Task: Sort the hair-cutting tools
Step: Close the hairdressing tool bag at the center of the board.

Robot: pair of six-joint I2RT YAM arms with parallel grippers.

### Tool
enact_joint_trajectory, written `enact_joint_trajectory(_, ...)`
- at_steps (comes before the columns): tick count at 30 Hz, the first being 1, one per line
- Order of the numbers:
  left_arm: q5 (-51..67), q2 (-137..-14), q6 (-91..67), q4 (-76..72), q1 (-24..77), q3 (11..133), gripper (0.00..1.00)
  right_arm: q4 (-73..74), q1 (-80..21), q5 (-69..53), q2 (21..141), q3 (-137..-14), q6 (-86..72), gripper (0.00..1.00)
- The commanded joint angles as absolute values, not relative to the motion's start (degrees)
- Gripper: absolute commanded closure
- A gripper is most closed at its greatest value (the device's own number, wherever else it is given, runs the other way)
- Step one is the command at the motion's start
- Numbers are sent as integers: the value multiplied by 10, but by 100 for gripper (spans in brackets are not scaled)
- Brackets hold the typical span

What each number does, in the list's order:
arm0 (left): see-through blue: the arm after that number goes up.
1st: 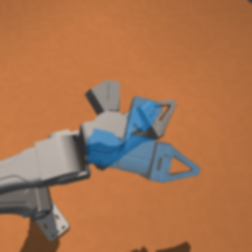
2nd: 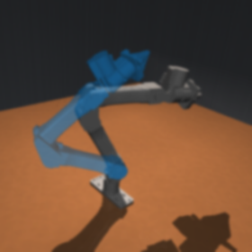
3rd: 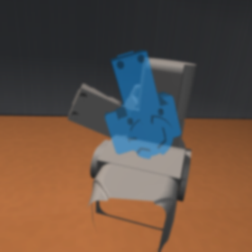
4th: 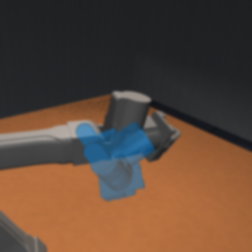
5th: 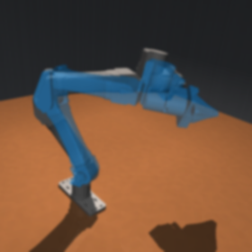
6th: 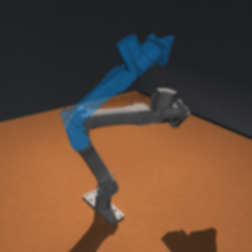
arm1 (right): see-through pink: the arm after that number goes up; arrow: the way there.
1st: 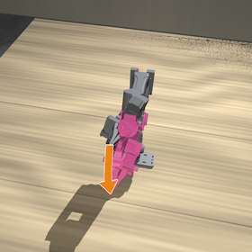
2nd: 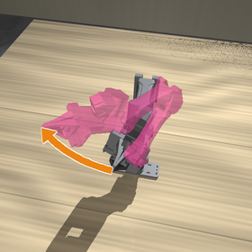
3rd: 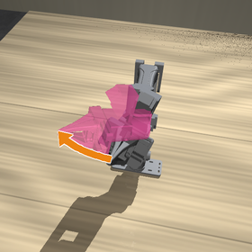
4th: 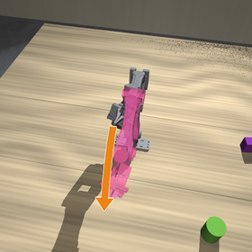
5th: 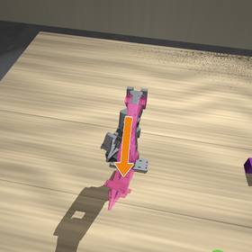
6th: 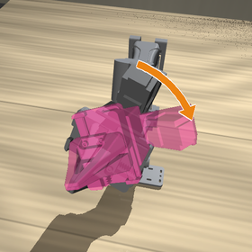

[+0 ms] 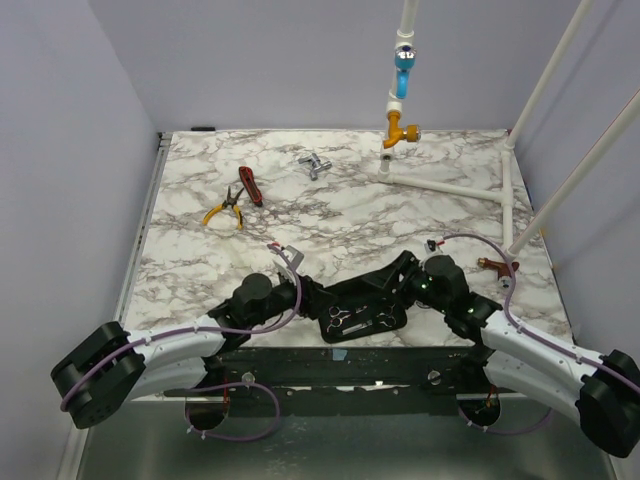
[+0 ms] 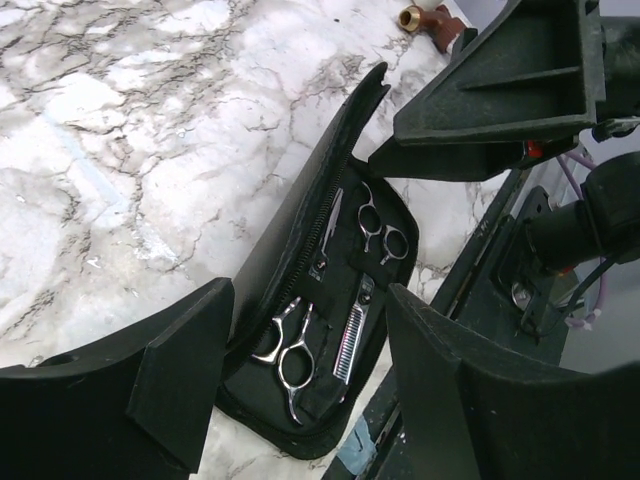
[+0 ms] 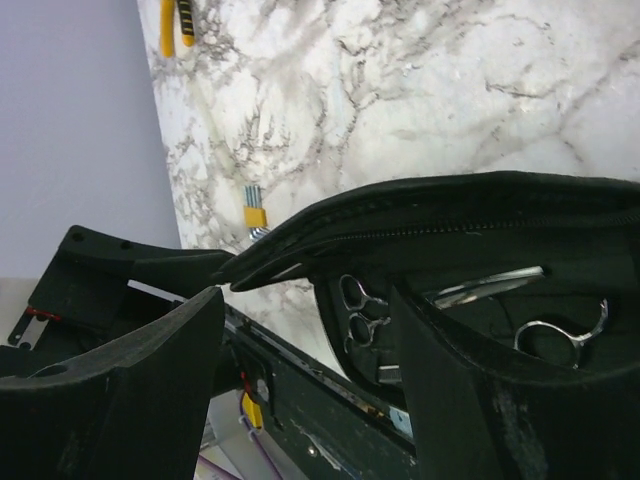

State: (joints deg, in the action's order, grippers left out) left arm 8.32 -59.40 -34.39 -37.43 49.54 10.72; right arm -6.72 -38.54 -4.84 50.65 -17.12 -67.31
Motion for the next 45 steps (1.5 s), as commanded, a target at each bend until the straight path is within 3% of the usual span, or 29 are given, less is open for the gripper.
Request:
enact_joint_trajectory(1, 74, -585, -321, -375, 519, 111, 38, 26, -383, -37, 466, -168, -683, 30)
enact_joint_trajectory(6, 68, -588, -309, -353, 552, 121, 47, 64, -383, -31, 406, -151, -687, 29)
enact_joint_trajectory(12, 20, -593, -296, -316, 605, 136, 53, 49, -383, -37, 418, -133, -706, 32)
enact_joint_trajectory(19, -44, -599, -286, -287, 648, 156, 58, -8, -383, -28, 453, -107, -700, 58)
enact_joint_trajectory(22, -56, -599, -286, -286, 654, 159, 58, -23, -383, -31, 484, -107, -689, 62)
enact_joint_trajectory(28, -65, -618, -276, -273, 666, 174, 60, 18, -383, -47, 399, -110, -674, 35)
enact_joint_trajectory(33, -74, -641, -272, -272, 682, 184, 61, 85, -383, -36, 302, -126, -684, 30)
enact_joint_trajectory(38, -69, -664, -266, -280, 697, 196, 61, 92, -383, -36, 363, -140, -689, 28)
enact_joint_trajectory(42, -68, -673, -261, -288, 710, 201, 61, 97, -383, -38, 433, -158, -683, 35)
enact_joint_trajectory(45, -60, -683, -259, -297, 715, 204, 61, 73, -383, -31, 439, -147, -680, 54)
